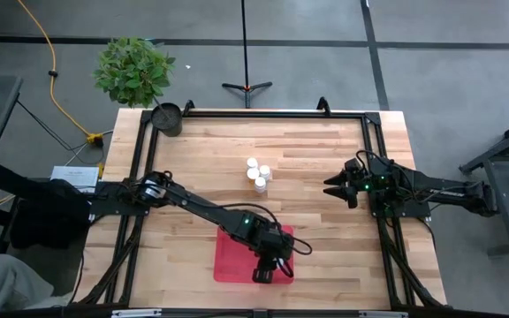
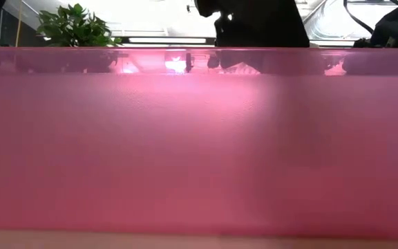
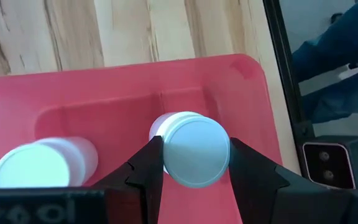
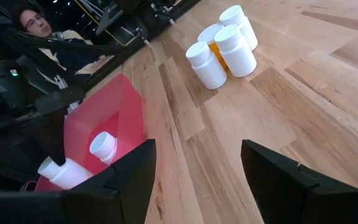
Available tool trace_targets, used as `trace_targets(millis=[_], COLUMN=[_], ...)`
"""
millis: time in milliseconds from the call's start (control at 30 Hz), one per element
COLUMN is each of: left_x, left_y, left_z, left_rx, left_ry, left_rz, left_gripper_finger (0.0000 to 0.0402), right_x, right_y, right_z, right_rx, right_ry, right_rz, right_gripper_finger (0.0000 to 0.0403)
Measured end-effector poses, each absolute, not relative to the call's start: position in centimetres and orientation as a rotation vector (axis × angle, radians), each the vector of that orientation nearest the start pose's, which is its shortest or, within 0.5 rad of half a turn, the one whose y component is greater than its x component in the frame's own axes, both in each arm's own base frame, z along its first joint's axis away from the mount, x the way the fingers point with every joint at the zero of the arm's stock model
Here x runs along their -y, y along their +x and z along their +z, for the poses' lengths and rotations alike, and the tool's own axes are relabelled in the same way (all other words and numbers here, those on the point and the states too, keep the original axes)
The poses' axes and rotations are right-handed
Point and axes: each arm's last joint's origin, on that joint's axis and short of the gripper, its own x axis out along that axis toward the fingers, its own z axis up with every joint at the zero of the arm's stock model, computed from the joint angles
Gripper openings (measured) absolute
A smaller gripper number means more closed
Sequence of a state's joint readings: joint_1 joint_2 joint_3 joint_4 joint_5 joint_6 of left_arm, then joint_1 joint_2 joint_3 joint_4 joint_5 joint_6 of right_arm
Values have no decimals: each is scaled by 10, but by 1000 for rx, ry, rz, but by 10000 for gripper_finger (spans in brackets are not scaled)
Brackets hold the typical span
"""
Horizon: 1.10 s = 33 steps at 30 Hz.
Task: Pick and place pill bottles into a basket
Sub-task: Put the white pill bottle into the red bin, then put the top white pill bottle into the red bin
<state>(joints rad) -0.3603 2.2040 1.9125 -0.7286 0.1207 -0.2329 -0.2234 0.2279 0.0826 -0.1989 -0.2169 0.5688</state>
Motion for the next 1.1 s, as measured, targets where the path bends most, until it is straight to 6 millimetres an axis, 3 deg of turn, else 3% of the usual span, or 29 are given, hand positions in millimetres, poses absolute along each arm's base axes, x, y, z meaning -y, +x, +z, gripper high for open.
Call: trace_targets(millis=[567,933,1100], left_x=[174,173,173], left_y=[452,451,453], left_z=[201,199,221], left_rx=[-1097,-1109,-1092], left_ry=[-64,-55,-29], left_rz=[-309,-307,-293], left_gripper_finger=[183,314,332], right_x=[17,17,17], right_y=[103,103,103], right_z=[154,154,155], right_rx=[-328,-328,-328], right_ry=[630,630,628], right_rz=[-102,-102,-101], right_gripper_finger=[226,226,226])
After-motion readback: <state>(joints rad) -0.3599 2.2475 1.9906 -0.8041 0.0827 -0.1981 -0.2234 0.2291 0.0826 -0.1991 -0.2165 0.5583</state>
